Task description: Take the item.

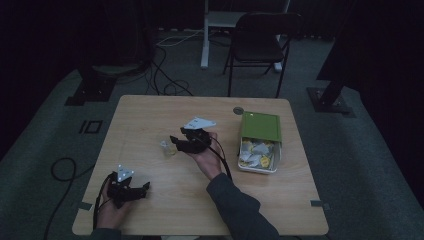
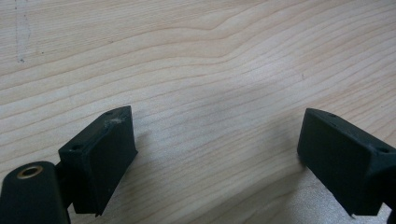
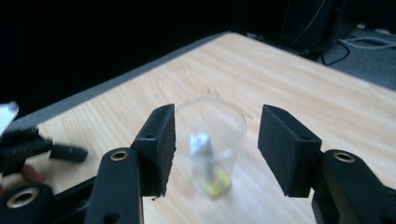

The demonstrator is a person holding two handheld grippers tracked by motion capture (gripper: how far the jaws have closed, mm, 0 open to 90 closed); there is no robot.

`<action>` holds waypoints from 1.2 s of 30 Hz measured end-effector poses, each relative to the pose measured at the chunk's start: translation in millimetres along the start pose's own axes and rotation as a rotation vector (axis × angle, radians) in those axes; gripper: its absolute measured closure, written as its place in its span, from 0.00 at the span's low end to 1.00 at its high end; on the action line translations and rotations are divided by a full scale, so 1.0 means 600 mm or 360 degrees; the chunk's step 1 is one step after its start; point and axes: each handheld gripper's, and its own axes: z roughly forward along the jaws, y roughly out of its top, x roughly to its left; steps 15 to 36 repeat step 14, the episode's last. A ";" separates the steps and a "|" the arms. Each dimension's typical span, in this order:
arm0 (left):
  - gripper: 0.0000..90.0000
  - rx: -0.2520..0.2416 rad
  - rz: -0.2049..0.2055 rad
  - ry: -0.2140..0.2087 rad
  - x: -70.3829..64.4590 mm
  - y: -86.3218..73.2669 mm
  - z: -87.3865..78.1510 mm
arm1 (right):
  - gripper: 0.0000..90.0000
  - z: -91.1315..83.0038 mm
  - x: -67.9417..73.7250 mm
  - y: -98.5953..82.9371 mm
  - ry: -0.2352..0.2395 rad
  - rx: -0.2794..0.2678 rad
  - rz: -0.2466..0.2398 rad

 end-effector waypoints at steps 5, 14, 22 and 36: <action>0.13 0.0003 0.0002 0.0000 0.000 0.000 0.000 | 0.51 -0.027 -0.004 -0.025 -0.0006 0.0028 0.0012; 0.13 0.0003 0.0003 0.0000 0.000 0.000 0.000 | 0.51 -0.058 -0.008 -0.037 -0.0009 0.0043 0.0031; 0.13 0.0003 0.0003 0.0000 0.000 0.000 0.000 | 0.51 -0.058 -0.008 -0.037 -0.0009 0.0043 0.0031; 0.13 0.0003 0.0003 0.0000 0.000 0.000 0.000 | 0.51 -0.058 -0.008 -0.037 -0.0009 0.0043 0.0031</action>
